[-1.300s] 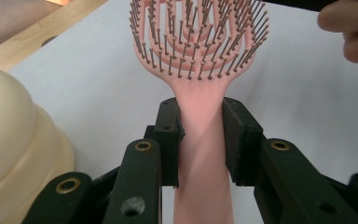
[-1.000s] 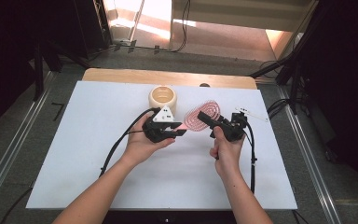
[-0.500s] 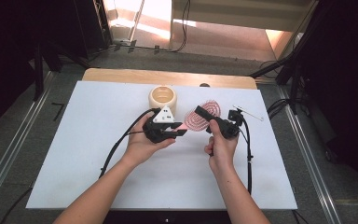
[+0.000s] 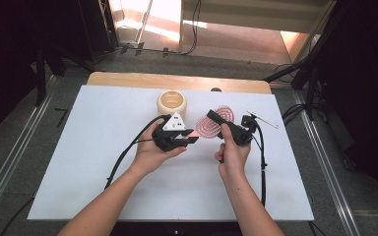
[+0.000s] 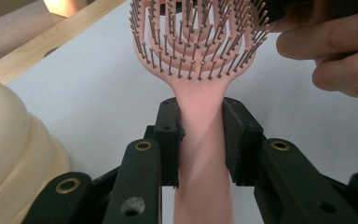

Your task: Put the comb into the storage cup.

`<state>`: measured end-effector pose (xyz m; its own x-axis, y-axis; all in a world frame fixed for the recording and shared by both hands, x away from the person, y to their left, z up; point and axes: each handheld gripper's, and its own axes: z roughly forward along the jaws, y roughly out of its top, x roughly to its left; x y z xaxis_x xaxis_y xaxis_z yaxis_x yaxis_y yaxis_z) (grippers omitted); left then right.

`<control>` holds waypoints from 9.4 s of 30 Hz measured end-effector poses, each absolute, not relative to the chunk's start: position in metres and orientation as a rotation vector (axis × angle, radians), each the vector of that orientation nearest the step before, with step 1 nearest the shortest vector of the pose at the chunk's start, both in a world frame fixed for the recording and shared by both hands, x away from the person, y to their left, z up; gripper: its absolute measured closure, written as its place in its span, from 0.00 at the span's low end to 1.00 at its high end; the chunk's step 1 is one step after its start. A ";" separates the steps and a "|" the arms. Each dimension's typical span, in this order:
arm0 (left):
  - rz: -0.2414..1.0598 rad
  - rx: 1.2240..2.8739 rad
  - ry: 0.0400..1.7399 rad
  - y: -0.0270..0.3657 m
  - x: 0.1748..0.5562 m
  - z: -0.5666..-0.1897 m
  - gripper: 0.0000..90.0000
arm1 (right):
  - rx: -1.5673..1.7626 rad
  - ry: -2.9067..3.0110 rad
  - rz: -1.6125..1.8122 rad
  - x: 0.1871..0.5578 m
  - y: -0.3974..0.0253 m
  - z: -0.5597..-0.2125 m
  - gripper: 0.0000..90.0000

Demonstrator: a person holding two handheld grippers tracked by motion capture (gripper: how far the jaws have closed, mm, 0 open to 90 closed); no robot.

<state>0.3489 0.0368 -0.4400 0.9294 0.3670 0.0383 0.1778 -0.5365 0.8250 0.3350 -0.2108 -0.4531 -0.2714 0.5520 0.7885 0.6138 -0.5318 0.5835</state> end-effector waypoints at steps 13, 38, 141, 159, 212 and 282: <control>0.286 2.138 0.379 0.037 0.347 -0.444 0.79 | -1.850 -1.450 -1.967 0.337 -0.211 -0.457 0.63; 0.176 2.005 0.466 0.055 0.348 -0.444 0.15 | -1.755 -1.675 -2.047 0.330 -0.208 -0.443 0.67; 0.497 1.683 0.874 0.262 0.286 -0.483 0.00 | -1.477 -2.290 -2.159 0.337 -0.198 -0.385 0.67; 0.500 1.663 0.880 0.274 0.282 -0.482 0.00 | -1.446 -2.318 -2.172 0.351 -0.187 -0.364 0.67; 0.520 1.666 0.888 0.286 0.272 -0.484 0.00 | -1.489 -2.246 -2.255 0.402 -0.169 -0.329 0.67; 0.507 1.679 0.864 0.284 0.271 -0.484 0.00 | -1.600 -2.309 -2.119 0.448 -0.127 -0.399 0.67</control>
<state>0.2707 0.2844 -0.4845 0.6392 0.7620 -0.1035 0.2811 -0.1063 0.9538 0.4480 -0.1266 -0.3989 -0.5308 0.7974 0.2871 0.3544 -0.0989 0.9299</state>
